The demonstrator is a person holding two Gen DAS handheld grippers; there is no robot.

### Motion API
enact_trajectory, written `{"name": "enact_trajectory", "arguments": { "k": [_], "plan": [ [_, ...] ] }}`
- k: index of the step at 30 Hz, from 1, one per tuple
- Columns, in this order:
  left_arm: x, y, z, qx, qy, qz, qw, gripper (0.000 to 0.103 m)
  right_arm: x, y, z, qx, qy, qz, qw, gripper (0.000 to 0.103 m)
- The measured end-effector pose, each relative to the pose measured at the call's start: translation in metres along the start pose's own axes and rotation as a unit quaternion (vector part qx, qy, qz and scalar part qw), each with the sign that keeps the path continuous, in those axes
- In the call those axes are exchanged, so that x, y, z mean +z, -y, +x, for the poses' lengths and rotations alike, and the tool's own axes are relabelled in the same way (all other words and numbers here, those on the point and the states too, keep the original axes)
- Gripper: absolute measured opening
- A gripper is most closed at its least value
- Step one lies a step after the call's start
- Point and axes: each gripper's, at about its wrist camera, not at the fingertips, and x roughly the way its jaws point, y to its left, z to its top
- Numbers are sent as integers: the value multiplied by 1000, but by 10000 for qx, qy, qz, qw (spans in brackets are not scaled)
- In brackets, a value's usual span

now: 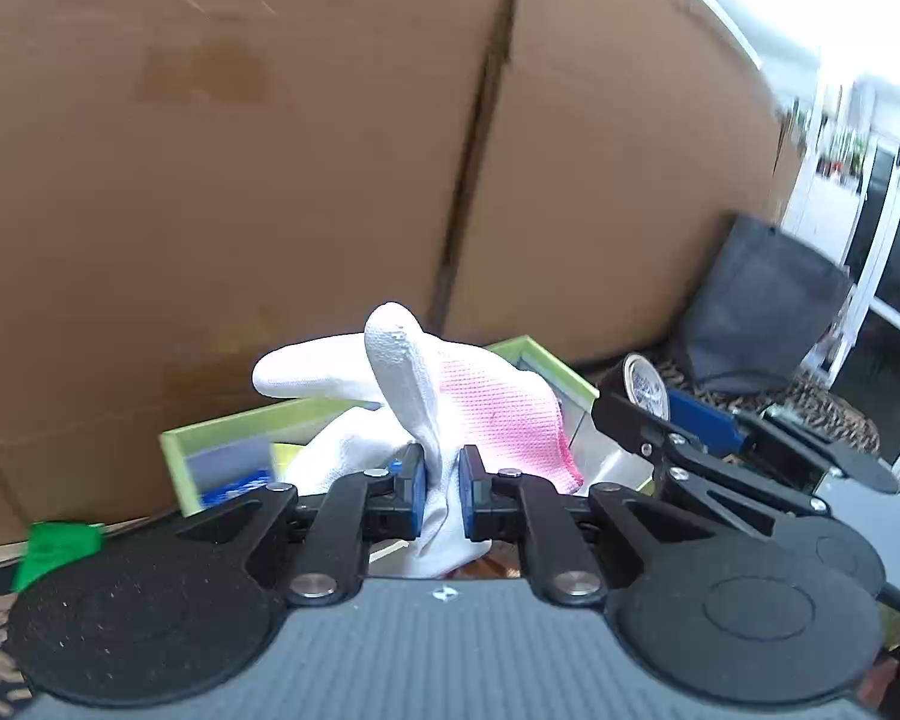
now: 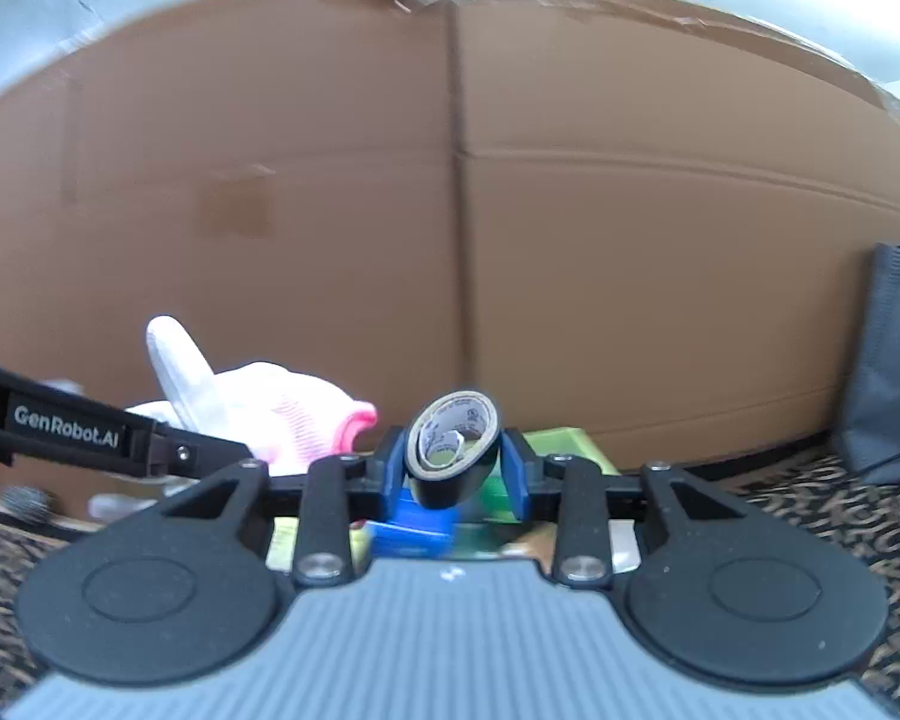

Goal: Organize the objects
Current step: 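Carry the glove and tape roll into the lime-green box and open both tools, then move both tools back toward the steel wool and green box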

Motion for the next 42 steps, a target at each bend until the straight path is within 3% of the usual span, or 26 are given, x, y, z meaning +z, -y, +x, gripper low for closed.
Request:
{"name": "enact_trajectory", "arguments": {
  "k": [3,4,5,6,7,8,10,11,16,22,28,42],
  "plan": [
    [-4,0,29,34,-140,-50,9999,13,-8,15,26,-65,-340,-148,9993,33],
    [-7,-2,34,26,-179,-83,9998,21,-13,18,34,-64,-437,-182,9989,34],
    [-11,-5,37,-19,-238,-137,9996,39,-19,21,40,-56,-527,-214,9984,40],
    [-14,-9,37,-61,-300,-234,9993,51,-24,23,43,-80,-614,-231,9978,62],
    [-18,-13,33,-85,-270,-350,9990,74,-30,25,42,-118,-621,-241,9977,76],
    [-22,-16,28,-58,-123,-458,9989,83,-35,25,38,-140,-484,-290,9983,76],
    [-30,-18,15,24,165,-455,9988,83,-39,22,30,-256,-334,-392,9983,84],
    [-32,-18,10,58,182,-366,9991,83,-40,21,25,-317,-235,-387,9985,92],
    [-37,-16,-9,337,117,-321,9988,84,-39,12,10,-225,-29,-234,9995,103],
    [-45,-17,-42,1102,-131,-490,9926,87,-39,6,-10,-125,-80,50,9999,103],
    [-65,-34,-85,1724,66,-654,9828,88,-42,-17,-32,197,-125,137,9996,103],
    [-100,-97,-134,2302,1,-1294,9645,88,-45,-119,-57,1185,-274,-598,9908,103]
  ]
}}
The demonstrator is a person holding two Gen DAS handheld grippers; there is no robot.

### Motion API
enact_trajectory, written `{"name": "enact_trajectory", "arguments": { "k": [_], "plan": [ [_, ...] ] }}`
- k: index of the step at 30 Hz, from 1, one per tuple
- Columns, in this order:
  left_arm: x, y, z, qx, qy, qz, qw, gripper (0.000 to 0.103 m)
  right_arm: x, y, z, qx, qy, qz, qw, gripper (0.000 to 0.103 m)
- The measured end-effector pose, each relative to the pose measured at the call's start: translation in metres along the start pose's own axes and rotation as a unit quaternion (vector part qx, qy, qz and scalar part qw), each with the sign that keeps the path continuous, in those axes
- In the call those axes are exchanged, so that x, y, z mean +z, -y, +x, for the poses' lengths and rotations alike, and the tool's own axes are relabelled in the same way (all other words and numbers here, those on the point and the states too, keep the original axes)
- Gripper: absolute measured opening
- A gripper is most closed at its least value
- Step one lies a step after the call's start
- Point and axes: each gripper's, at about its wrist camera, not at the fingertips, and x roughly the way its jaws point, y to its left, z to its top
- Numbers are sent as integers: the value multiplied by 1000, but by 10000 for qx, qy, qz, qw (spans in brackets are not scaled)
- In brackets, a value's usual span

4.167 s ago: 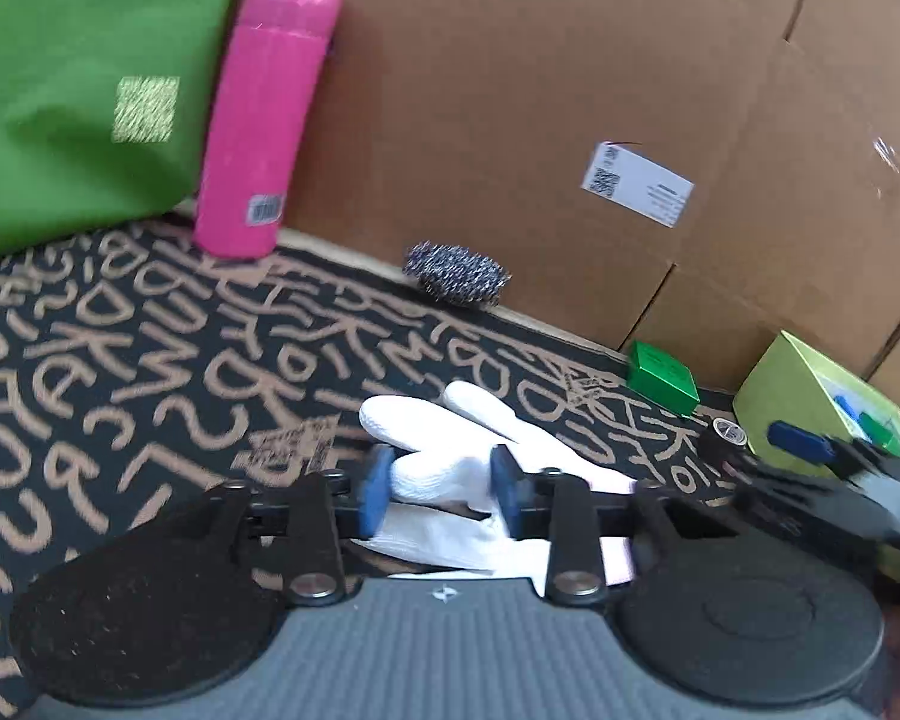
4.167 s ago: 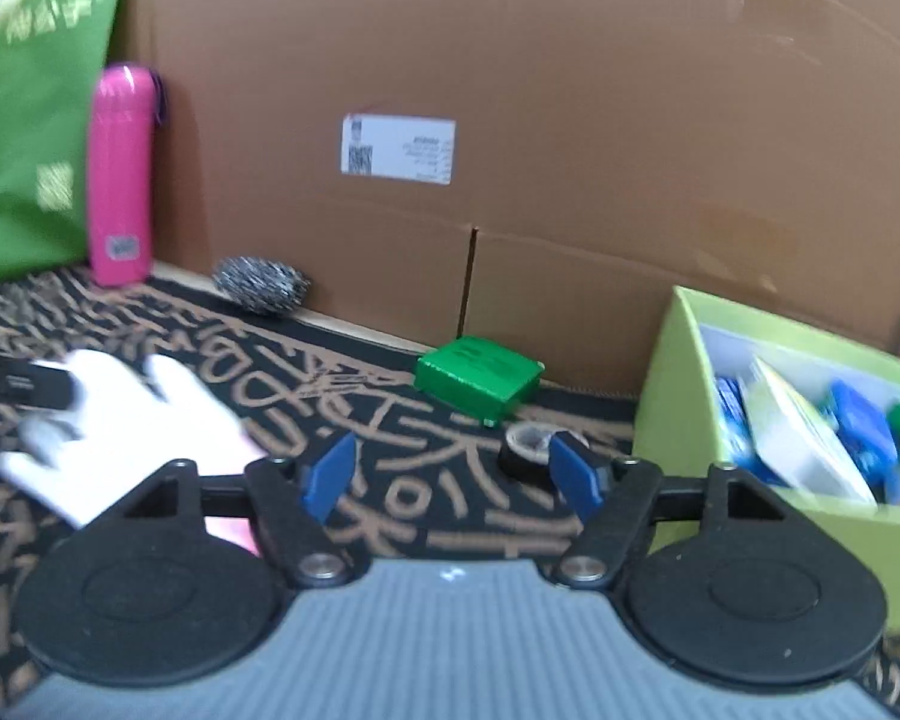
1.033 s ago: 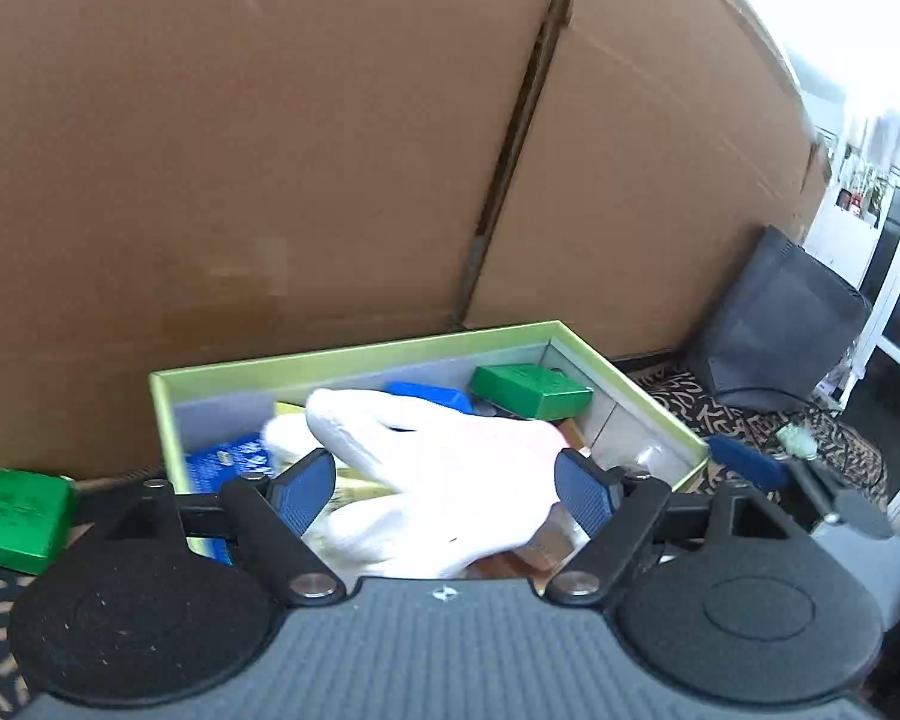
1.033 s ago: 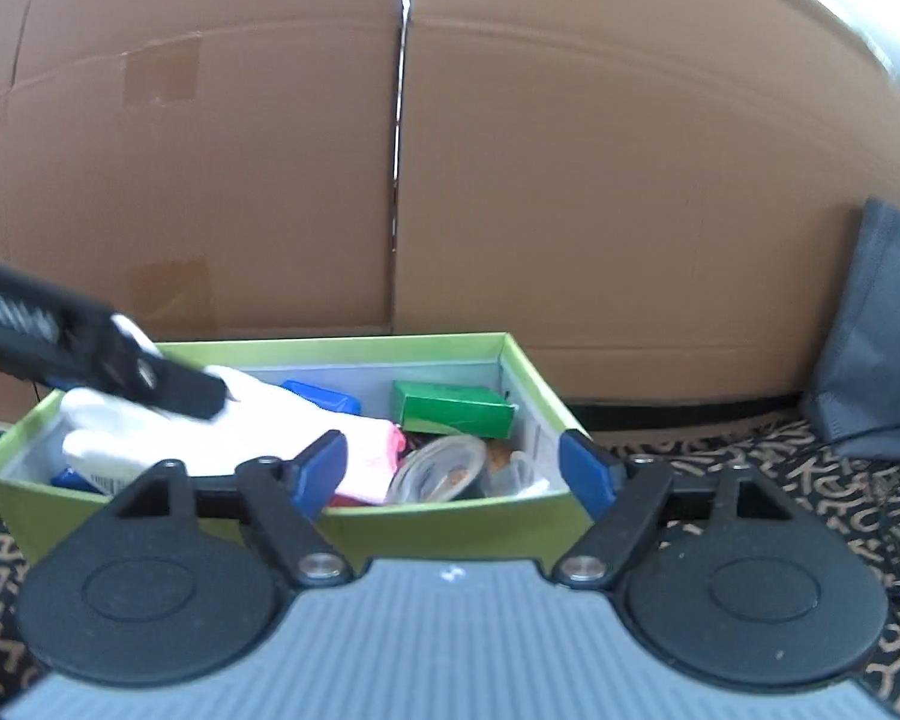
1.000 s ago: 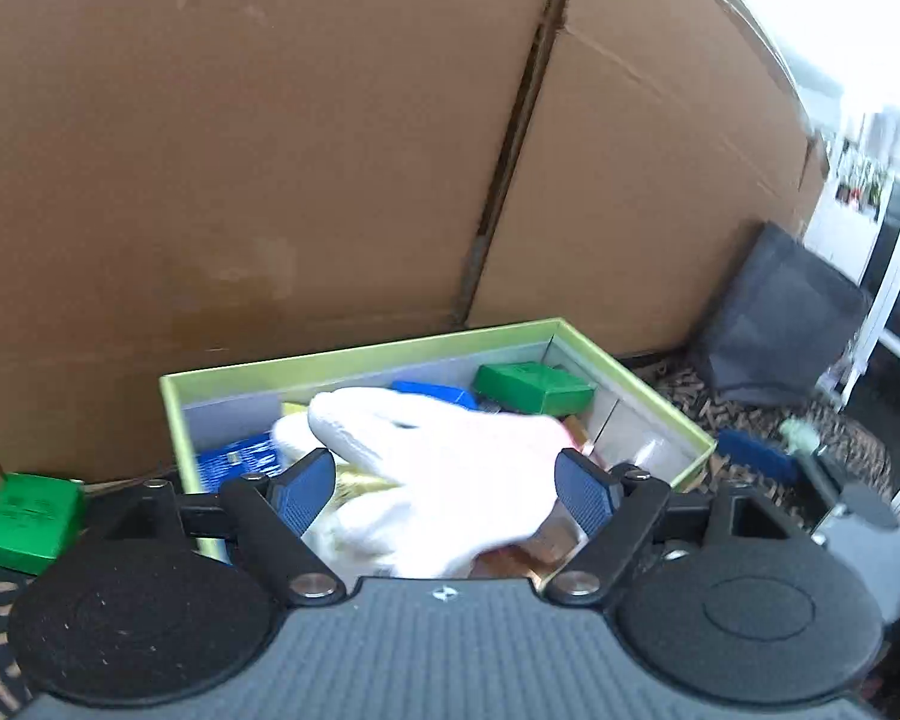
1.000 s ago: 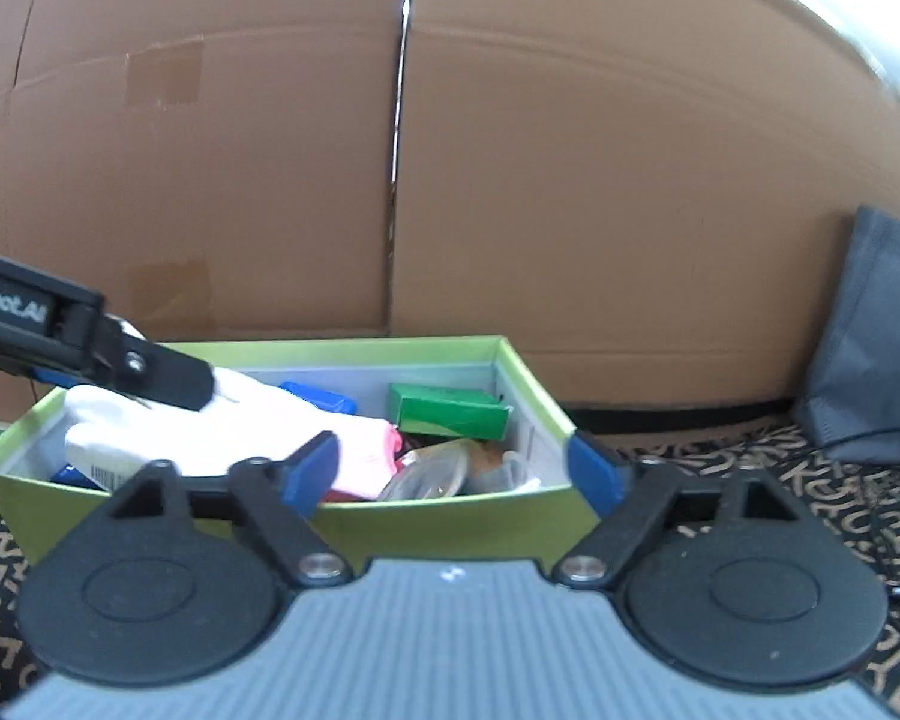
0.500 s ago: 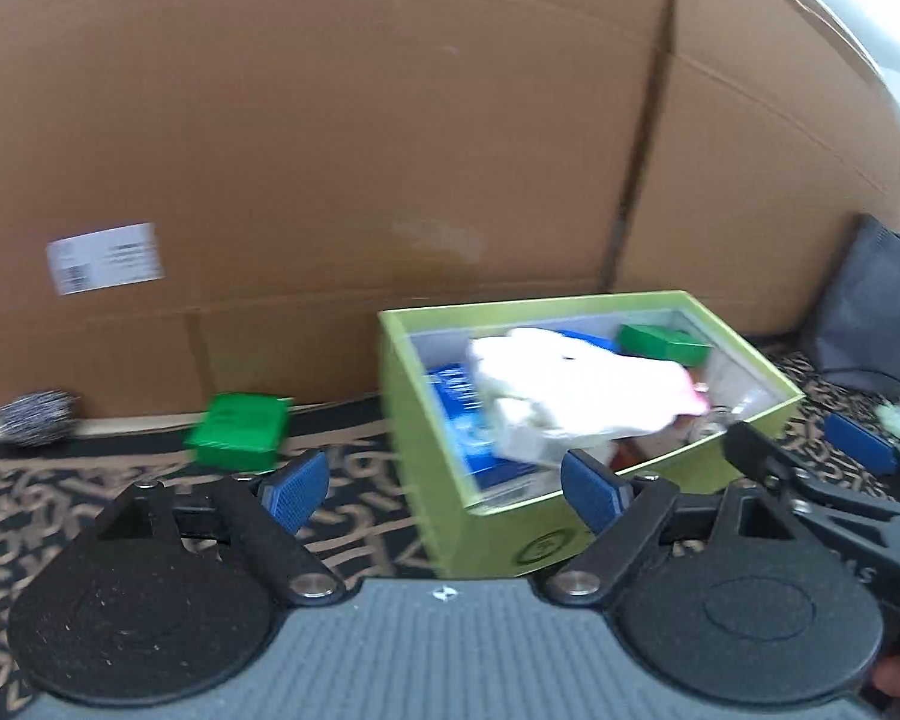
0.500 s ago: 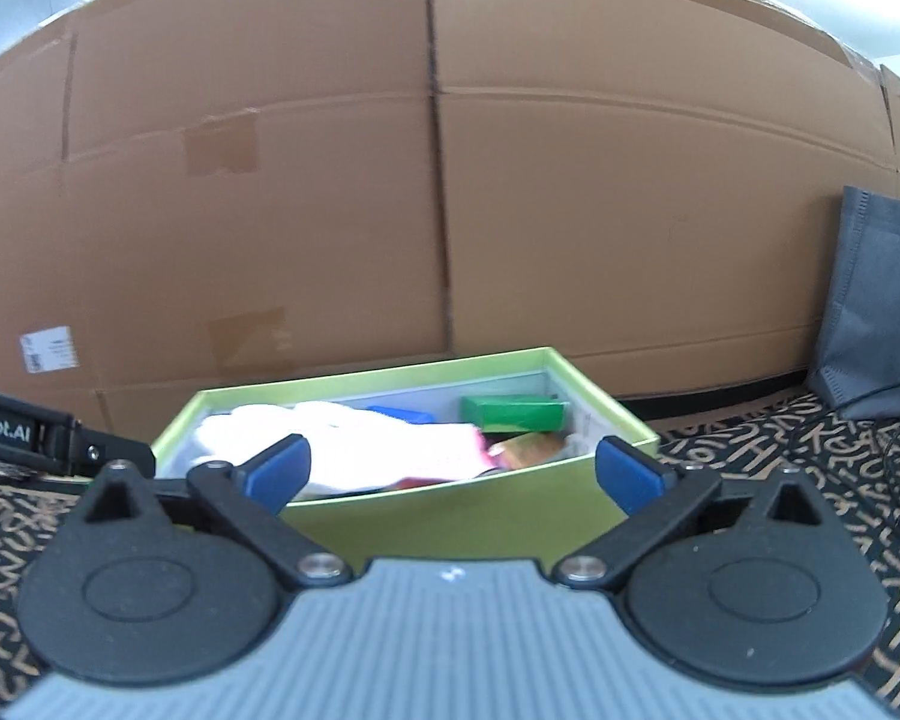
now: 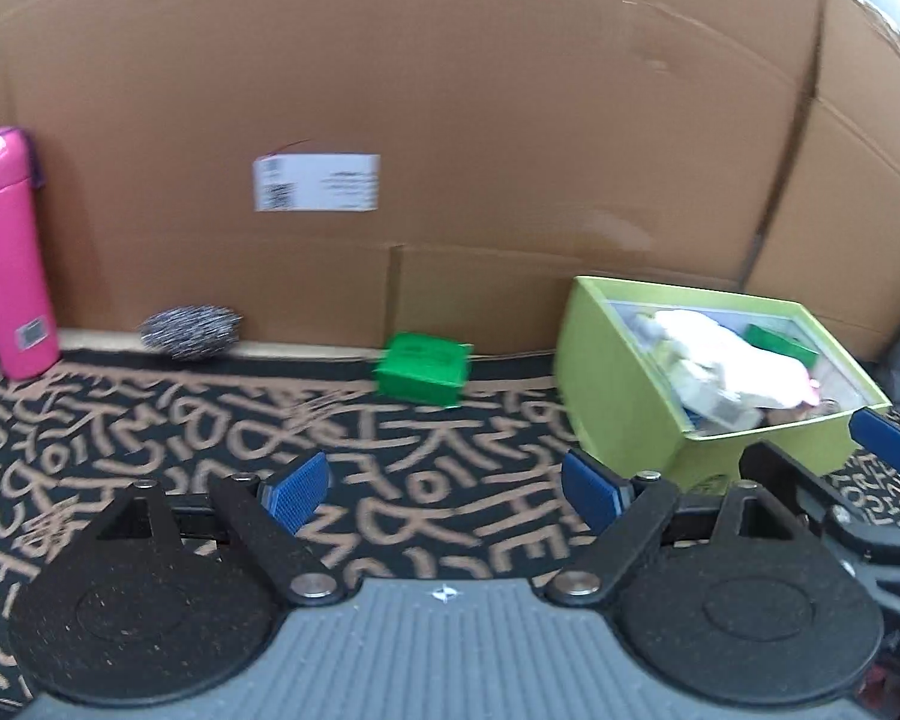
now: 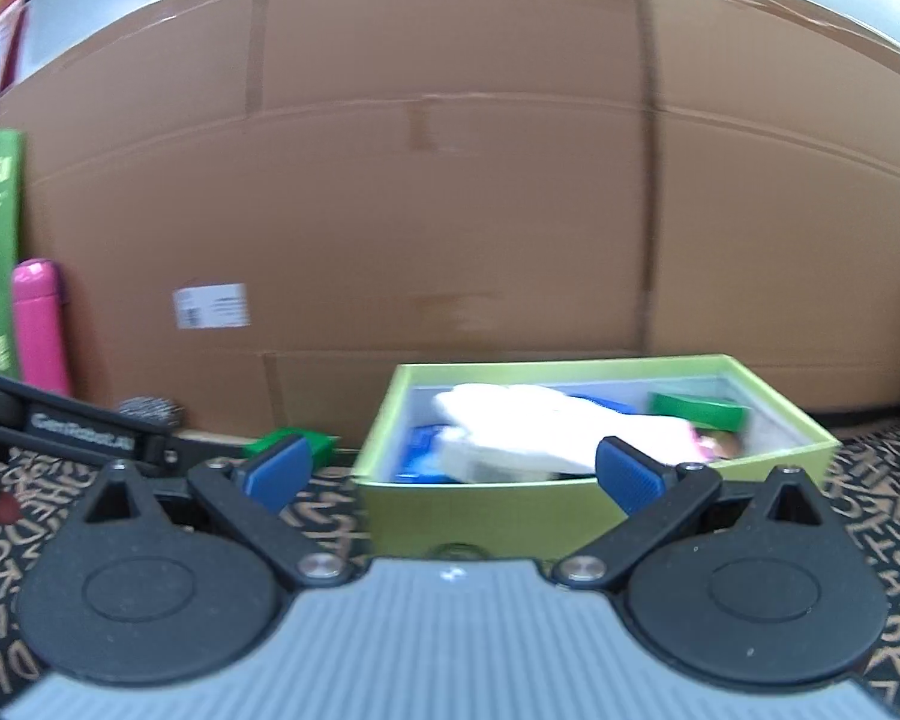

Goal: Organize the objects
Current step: 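Move both tools back toward the steel wool and green box, then grasp the steel wool with the left tool while the right grasps the green box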

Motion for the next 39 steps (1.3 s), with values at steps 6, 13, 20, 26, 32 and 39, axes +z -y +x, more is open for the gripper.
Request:
{"name": "enact_trajectory", "arguments": {
  "k": [6,13,20,26,32,39],
  "plan": [
    [-6,-52,12,395,-201,-348,9984,88,-3,-54,13,626,-201,-609,9960,103],
    [-10,-110,27,783,-455,-685,9935,88,-11,-100,46,1185,-626,-885,9870,103],
    [18,-148,58,965,-296,-1038,9895,88,-8,-124,97,1127,-1082,-710,9852,103],
    [47,-158,104,1097,-129,-705,9914,88,-9,-128,143,822,-1358,-663,9851,103],
    [67,-168,144,950,-199,-74,9953,88,-8,-118,197,506,-1643,-202,9849,103],
    [65,-172,162,218,-334,375,9985,51,-10,-111,250,427,-1971,525,9781,103]
  ]
}}
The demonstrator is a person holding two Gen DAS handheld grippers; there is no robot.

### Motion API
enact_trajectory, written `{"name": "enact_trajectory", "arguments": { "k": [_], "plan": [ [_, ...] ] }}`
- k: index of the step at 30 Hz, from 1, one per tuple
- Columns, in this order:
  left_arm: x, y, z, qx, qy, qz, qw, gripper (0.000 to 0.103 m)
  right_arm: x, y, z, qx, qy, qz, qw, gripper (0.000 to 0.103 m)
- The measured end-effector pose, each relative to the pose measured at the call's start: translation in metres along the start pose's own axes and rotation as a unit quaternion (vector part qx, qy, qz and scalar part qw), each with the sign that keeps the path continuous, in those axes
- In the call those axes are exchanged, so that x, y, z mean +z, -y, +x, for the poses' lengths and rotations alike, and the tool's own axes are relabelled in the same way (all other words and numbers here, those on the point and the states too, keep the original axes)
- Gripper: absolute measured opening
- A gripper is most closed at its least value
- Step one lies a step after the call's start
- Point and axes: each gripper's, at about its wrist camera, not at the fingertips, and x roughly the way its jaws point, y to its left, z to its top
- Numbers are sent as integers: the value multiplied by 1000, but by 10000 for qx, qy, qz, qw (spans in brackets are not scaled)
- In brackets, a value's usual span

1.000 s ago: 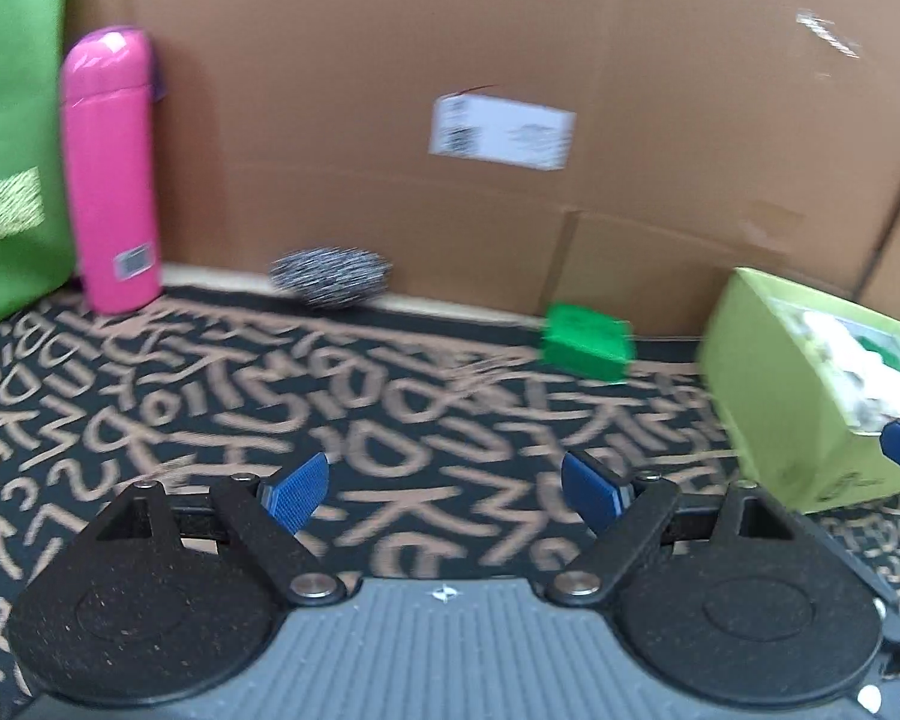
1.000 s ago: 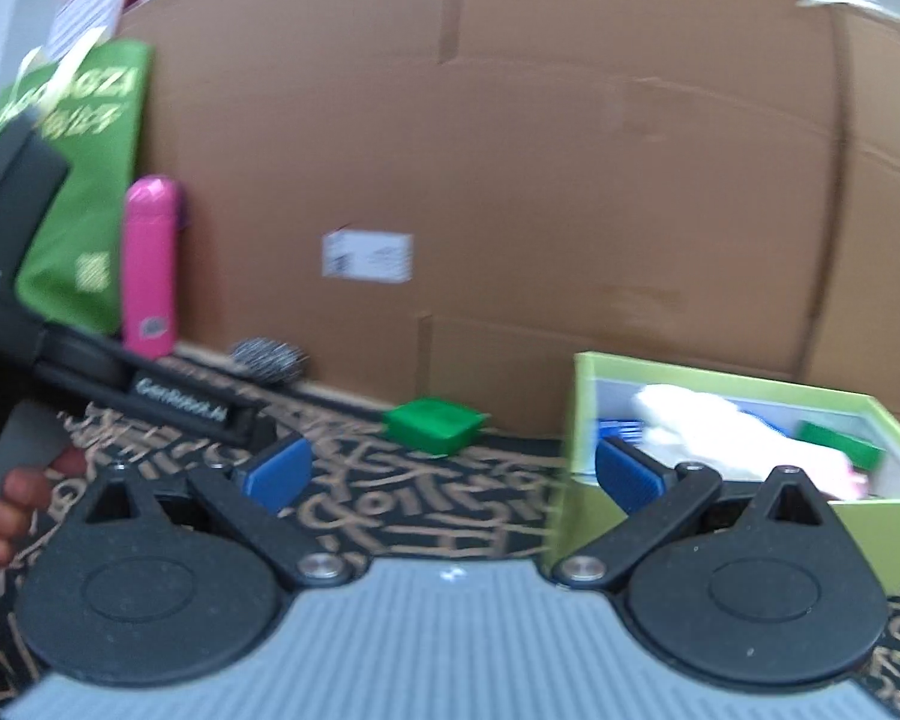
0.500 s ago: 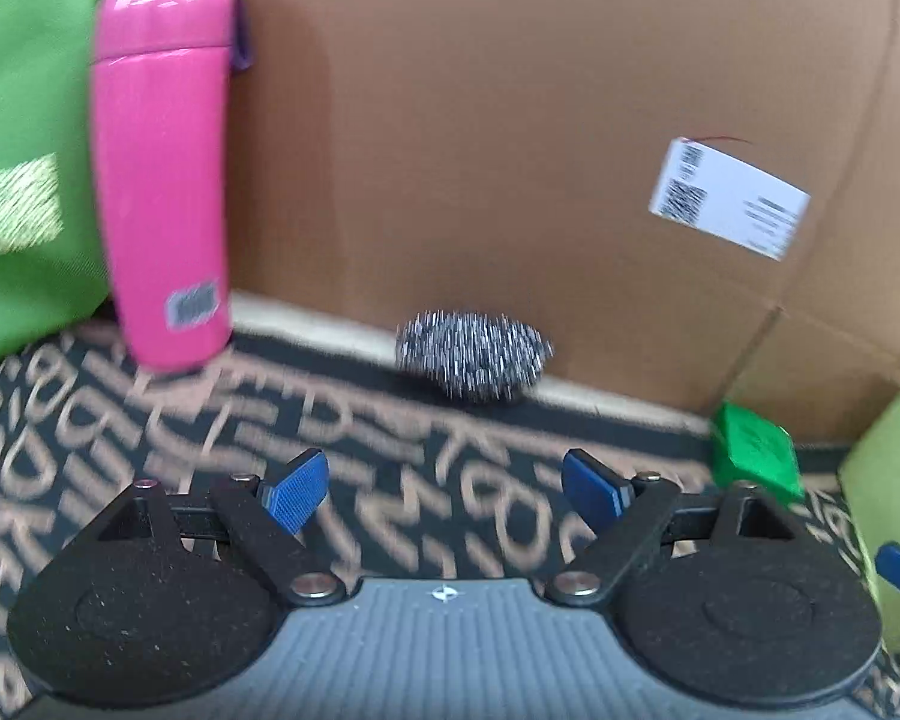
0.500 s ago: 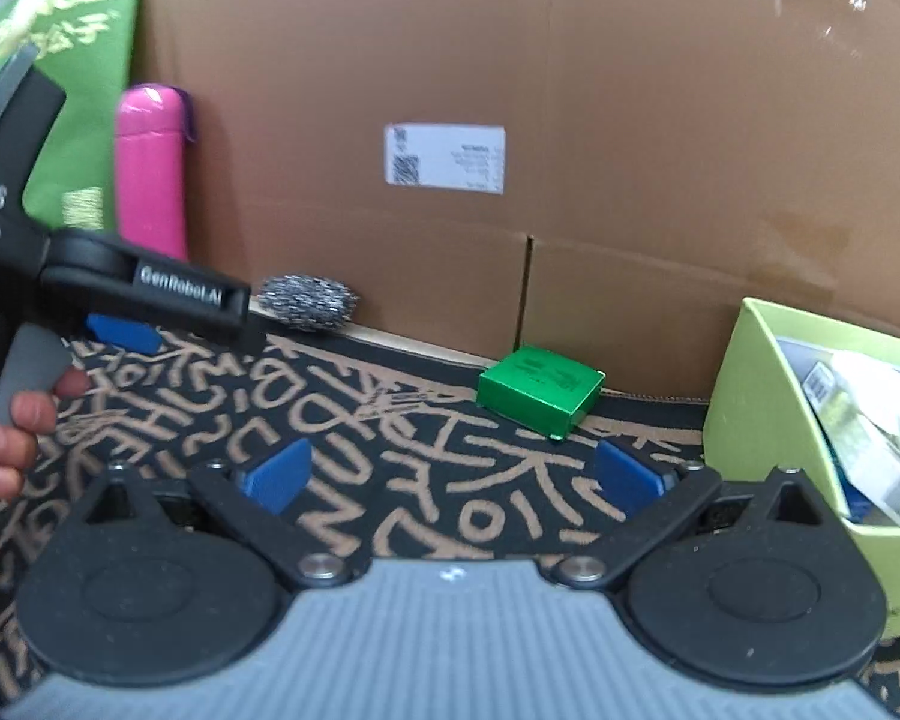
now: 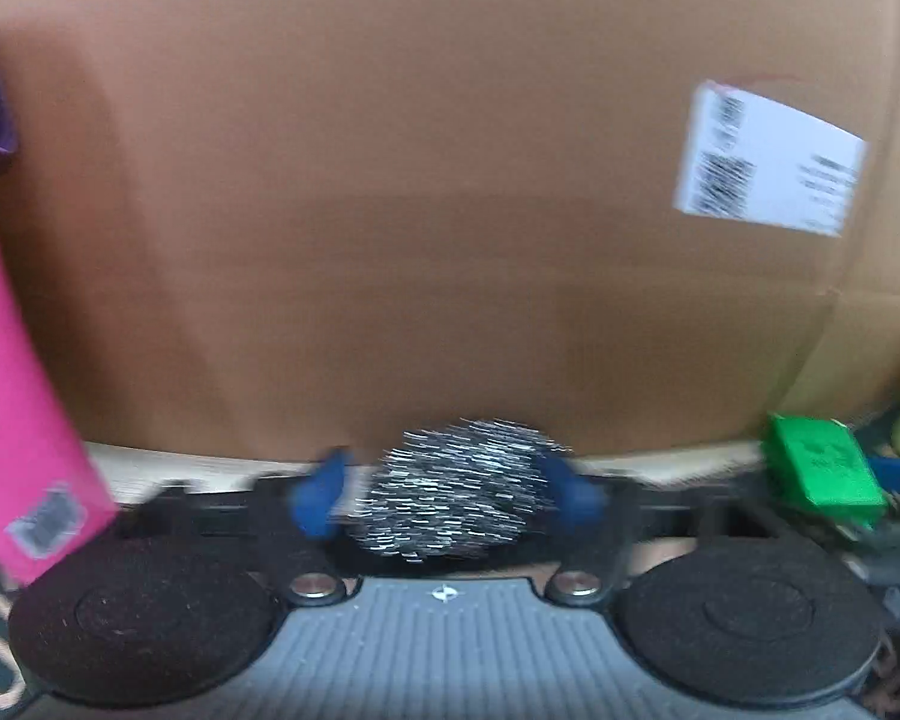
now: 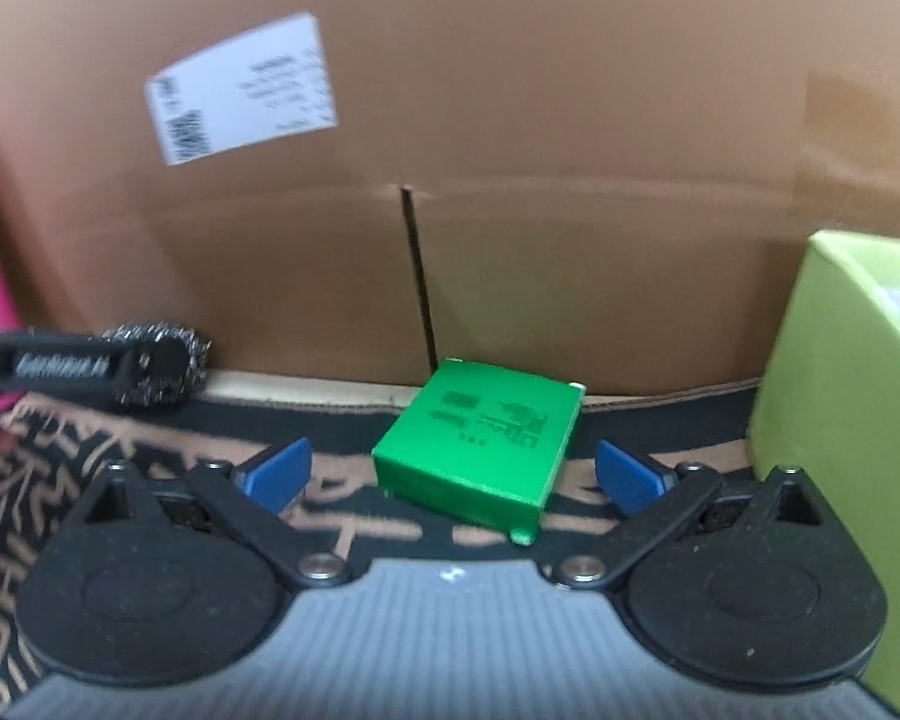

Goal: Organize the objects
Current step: 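Grasp the steel wool with the left tool while the right grasps the green box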

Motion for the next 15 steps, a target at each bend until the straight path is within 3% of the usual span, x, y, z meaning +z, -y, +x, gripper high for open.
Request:
{"name": "enact_trajectory", "arguments": {
  "k": [1,3,4,9,15],
  "plan": [
    [-2,2,-1,-64,-17,58,10000,49,0,1,3,8,39,13,10000,103],
    [-9,12,-8,31,84,389,9992,46,-1,1,1,-20,116,2,9999,88],
    [-13,17,-12,35,91,535,9985,45,-2,2,-2,78,152,1,9999,69],
    [-32,32,-44,-94,-67,519,9986,43,-21,3,-28,360,111,-394,9985,66],
    [-64,58,-96,-825,-473,536,9940,43,-65,13,-92,717,42,-652,9953,66]
  ]
}}
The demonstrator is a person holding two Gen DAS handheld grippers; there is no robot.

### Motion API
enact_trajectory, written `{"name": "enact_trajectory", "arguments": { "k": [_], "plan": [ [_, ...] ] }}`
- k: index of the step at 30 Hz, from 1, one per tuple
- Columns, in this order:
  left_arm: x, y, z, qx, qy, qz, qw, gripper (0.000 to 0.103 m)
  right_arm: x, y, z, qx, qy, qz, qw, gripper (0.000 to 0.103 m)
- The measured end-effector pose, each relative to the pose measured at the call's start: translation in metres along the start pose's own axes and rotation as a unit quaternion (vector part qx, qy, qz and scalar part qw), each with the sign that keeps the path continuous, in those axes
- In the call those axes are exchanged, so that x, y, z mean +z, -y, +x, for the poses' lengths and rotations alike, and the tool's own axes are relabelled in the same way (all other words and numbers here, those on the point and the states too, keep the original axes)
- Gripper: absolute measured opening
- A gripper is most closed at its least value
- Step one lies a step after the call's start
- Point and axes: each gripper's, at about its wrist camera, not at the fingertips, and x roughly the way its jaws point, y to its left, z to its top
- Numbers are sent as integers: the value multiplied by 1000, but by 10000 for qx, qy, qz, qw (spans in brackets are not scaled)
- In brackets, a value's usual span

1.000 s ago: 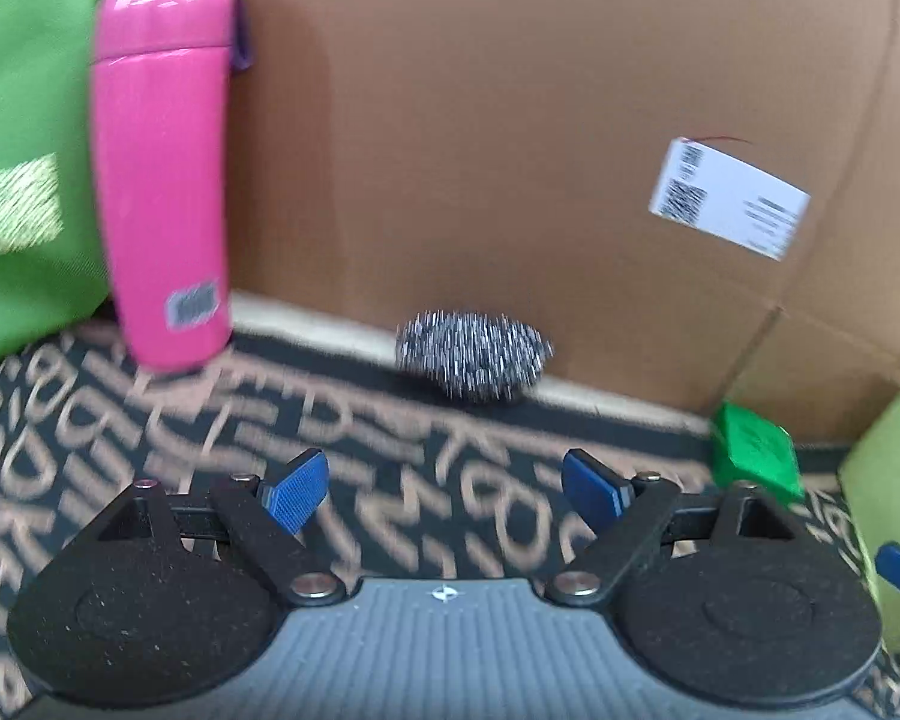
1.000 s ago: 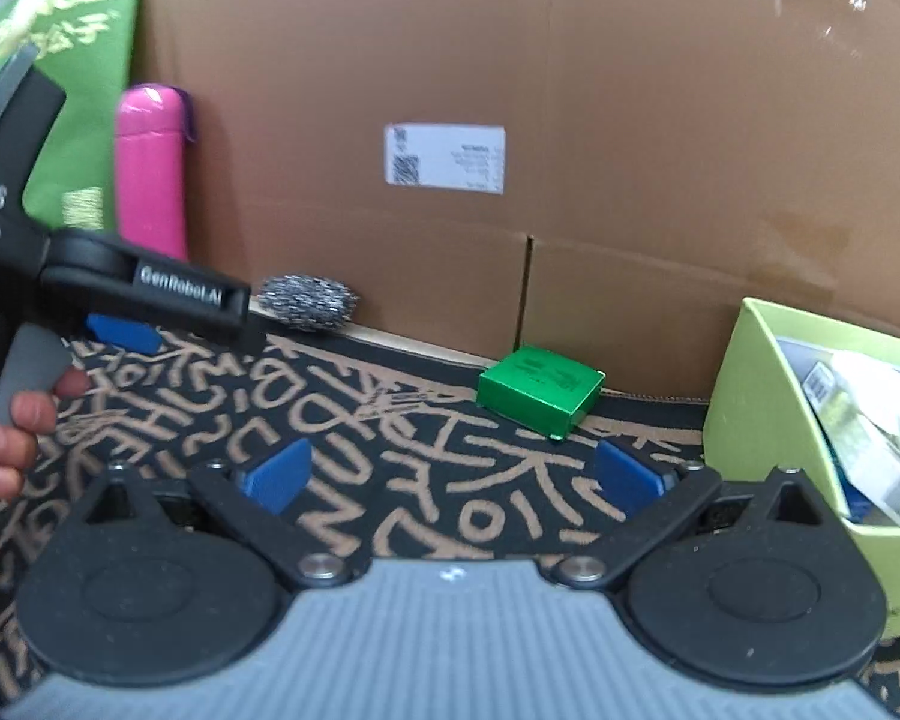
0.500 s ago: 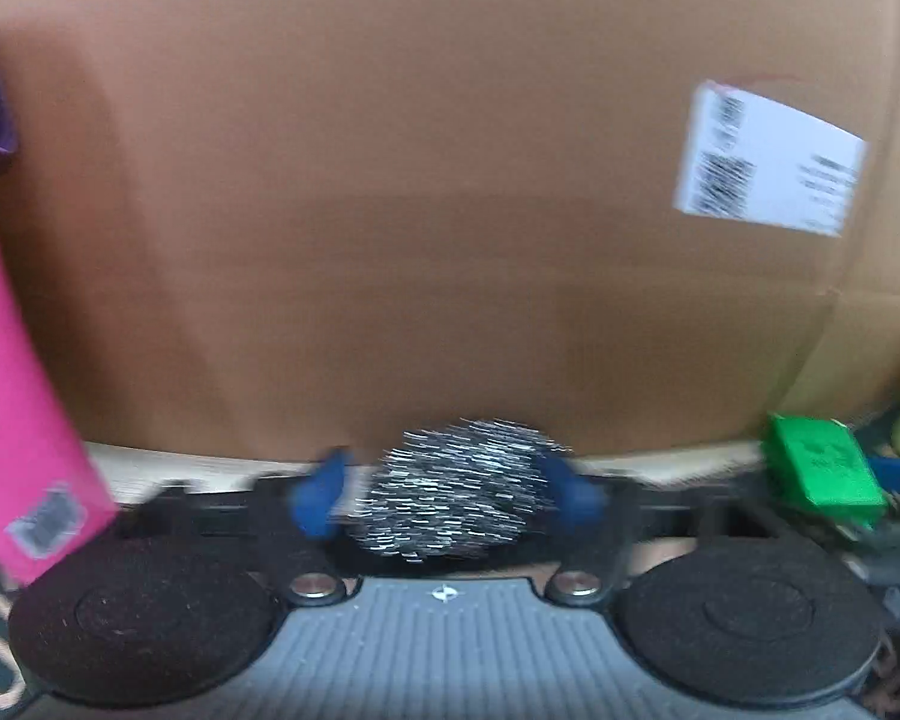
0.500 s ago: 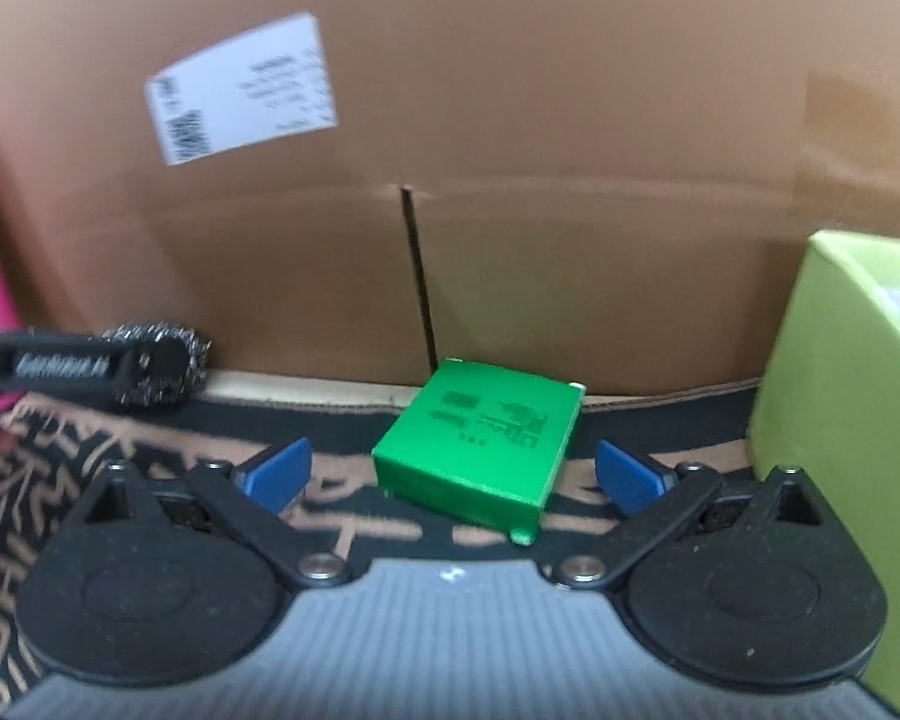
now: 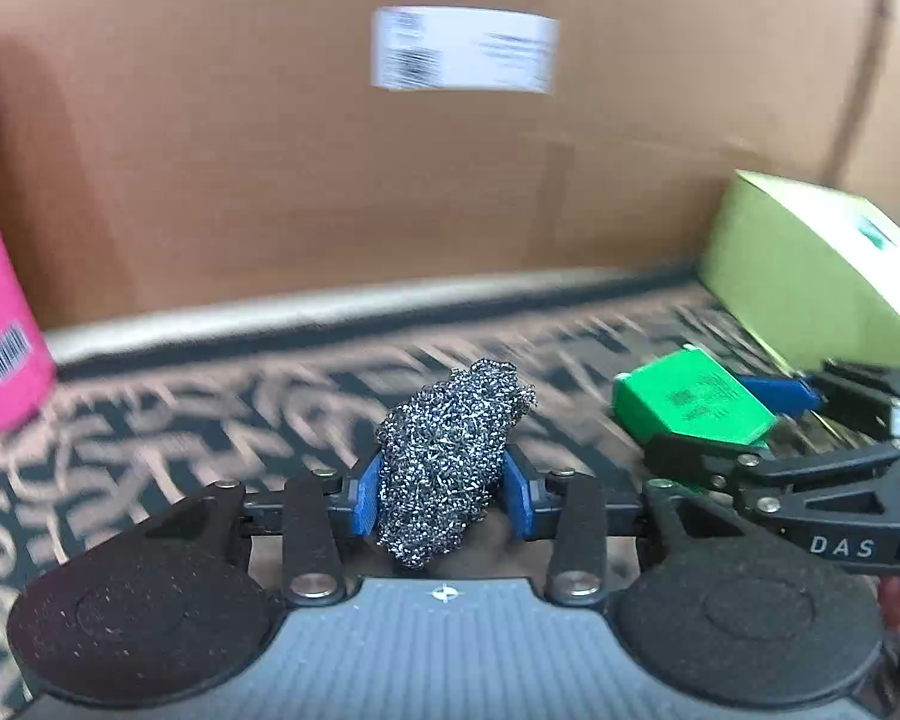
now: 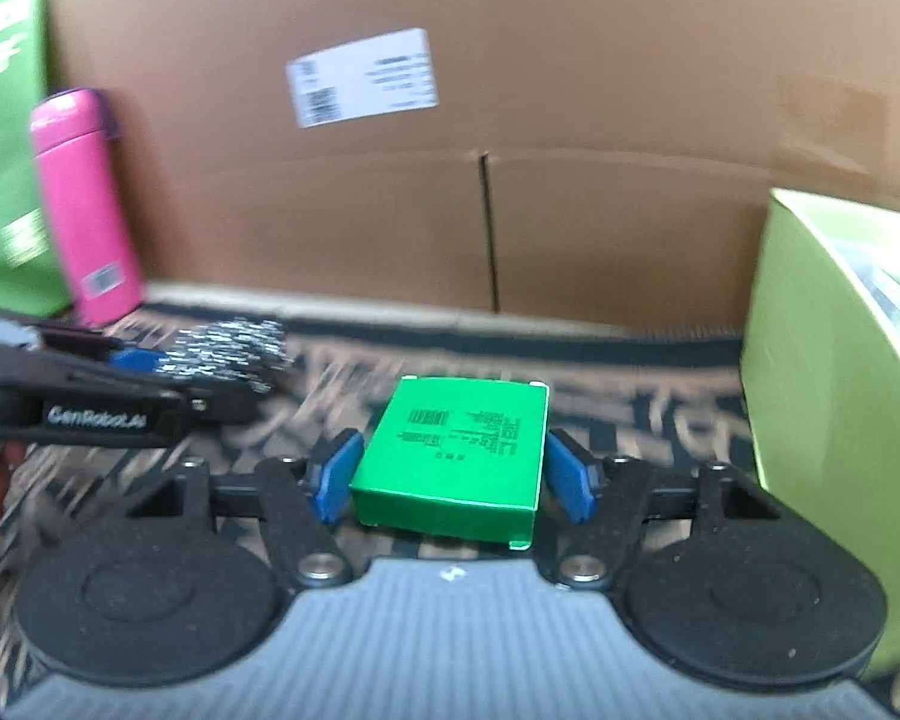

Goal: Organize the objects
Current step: 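Grasp the steel wool with the left tool while the right grasps the green box, then carry the steel wool and green box over the lime-green box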

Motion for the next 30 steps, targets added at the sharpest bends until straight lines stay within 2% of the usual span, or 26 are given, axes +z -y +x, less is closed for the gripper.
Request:
{"name": "enact_trajectory", "arguments": {
  "k": [5,7,9,11,12,15,18,20,24,27,30],
  "plan": [
    [-36,37,-38,-688,-207,220,9972,45,-34,-12,-61,9,-67,-360,9993,66],
    [-49,49,-47,-815,-238,297,9959,49,-49,-14,-83,-105,-87,-390,9991,66],
    [-57,60,-52,-741,-236,399,9962,59,-60,-13,-101,-250,-118,-426,9987,66],
    [-62,67,-49,-541,-236,474,9971,77,-64,-14,-114,-472,22,-465,9978,68],
    [-62,70,-51,-427,-205,508,9976,78,-63,-15,-120,-549,146,-475,9973,70],
    [-61,75,-52,-237,-184,553,9980,78,-60,-18,-127,-521,341,-570,9964,86],
    [-60,76,-53,-275,-186,474,9983,77,-65,-19,-121,-522,181,-542,9970,86],
    [-59,78,-51,-378,-193,523,9977,66,-67,-16,-118,-442,102,-392,9982,86],
    [-56,81,-50,-278,-175,564,9979,69,-66,-12,-109,-385,-30,-232,9990,85],
    [-53,83,-47,-140,-92,615,9980,75,-68,-11,-100,-383,-194,-152,9990,80],
    [-51,82,-43,-137,-116,647,9977,75,-68,-13,-98,-413,-150,-179,9989,75]
  ]
}}
